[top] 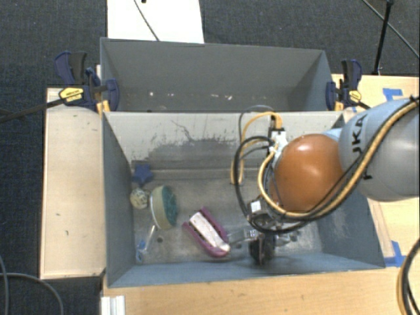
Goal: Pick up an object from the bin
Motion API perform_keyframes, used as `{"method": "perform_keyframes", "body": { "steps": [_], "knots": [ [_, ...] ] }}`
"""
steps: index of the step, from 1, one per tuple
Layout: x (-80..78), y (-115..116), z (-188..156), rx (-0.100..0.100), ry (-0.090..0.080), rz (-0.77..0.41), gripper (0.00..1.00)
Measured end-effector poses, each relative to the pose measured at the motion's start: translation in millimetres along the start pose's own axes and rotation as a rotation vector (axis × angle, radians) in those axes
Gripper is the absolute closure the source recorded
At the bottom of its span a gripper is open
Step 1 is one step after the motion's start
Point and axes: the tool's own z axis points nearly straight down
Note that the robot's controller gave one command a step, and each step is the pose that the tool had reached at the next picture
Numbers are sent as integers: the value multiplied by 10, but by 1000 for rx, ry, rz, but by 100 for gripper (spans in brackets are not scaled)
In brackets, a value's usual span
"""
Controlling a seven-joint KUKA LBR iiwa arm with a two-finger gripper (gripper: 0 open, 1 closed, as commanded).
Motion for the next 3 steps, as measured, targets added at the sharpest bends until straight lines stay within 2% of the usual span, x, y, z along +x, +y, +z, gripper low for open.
{"method": "perform_keyframes", "body": {
  "steps": [1, 2, 3],
  "knots": [
    [1, -24, -26, 7, 0, 0, 100],
    [1270, -140, -1243, 10, 3, -130, 100],
    [1549, 3, -2181, 6, 1, -411, 100]
  ]
}}
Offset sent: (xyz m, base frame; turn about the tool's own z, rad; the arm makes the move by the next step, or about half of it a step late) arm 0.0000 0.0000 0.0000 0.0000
